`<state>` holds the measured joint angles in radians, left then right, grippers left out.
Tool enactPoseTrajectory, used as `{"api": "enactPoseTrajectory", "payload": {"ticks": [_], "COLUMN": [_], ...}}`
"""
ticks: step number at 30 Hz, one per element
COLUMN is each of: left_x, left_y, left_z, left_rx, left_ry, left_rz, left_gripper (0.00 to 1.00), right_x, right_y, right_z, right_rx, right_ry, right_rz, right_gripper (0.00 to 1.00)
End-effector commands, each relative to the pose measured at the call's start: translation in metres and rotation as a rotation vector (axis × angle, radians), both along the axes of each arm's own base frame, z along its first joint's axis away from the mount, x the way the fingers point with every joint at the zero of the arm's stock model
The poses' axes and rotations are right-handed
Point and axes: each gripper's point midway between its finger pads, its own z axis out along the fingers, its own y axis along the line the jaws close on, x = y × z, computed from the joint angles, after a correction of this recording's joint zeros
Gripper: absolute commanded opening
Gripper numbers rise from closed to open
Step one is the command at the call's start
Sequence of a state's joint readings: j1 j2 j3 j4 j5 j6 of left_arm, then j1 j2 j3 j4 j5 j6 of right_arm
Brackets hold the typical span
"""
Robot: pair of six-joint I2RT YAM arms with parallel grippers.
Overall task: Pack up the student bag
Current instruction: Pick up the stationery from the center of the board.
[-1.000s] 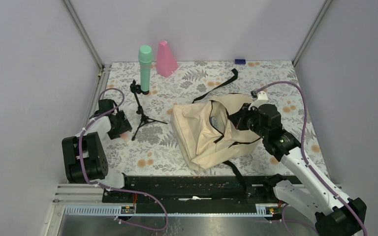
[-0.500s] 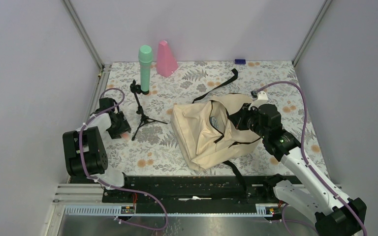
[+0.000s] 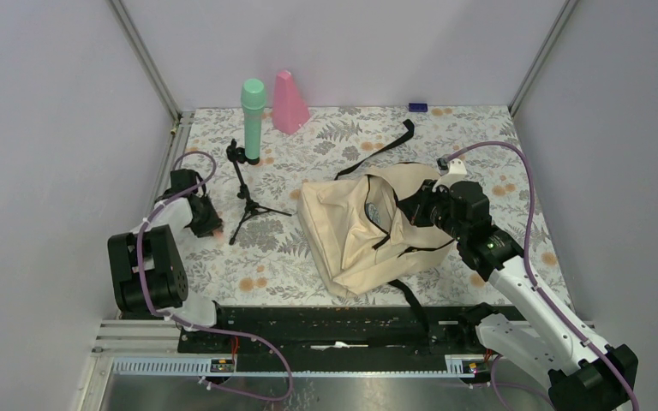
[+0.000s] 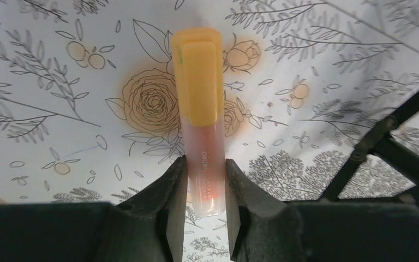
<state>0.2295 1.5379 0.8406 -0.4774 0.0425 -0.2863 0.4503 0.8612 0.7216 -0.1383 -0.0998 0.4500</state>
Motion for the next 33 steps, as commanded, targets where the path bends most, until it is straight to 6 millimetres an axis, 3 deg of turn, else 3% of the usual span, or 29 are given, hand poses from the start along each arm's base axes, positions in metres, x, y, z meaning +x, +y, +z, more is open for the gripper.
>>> {"api": "enactPoseTrajectory", "payload": {"ticks": [1,6,13,18,22,33], "left_x": [0.02,0.018,0.009,-0.007,-0.024,-0.078], "left_y": [0.012,0.024,0.002,-0.042,-0.084,-0.177], "left_z": [0.05,0.099,0.149,0.172,0.181,0.211], "left_rx": [0.083,0.181,0.185,0.089,-0.032,-0.168], "left_ry": [-0.218,-0.415,-0.626,-0.702,-0.732,-0.759], "left_rz": [0.018,0.064,0.032,-0.094,-0.244,-0.595], "left_gripper": [0.13,0.11,0.1,0.09,0.09,0.08], "right_x": [0.011,0.011,0.011,0.012,0.012,0.015], "right_y": [0.003,0.003,0.007,0.008,0.009,0.01], "right_z": [0.047,0.05,0.051,0.049,0.05,0.057], "right_rx": [0.09,0.091,0.099,0.09,0.08,0.057], "right_ry": [-0.154,-0.159,-0.142,-0.117,-0.112,-0.117], "right_rz": [-0.005,-0.005,0.013,0.016,0.025,0.037], "right_gripper": [0.0,0.0,0.0,0.0,0.0,0.0]}}
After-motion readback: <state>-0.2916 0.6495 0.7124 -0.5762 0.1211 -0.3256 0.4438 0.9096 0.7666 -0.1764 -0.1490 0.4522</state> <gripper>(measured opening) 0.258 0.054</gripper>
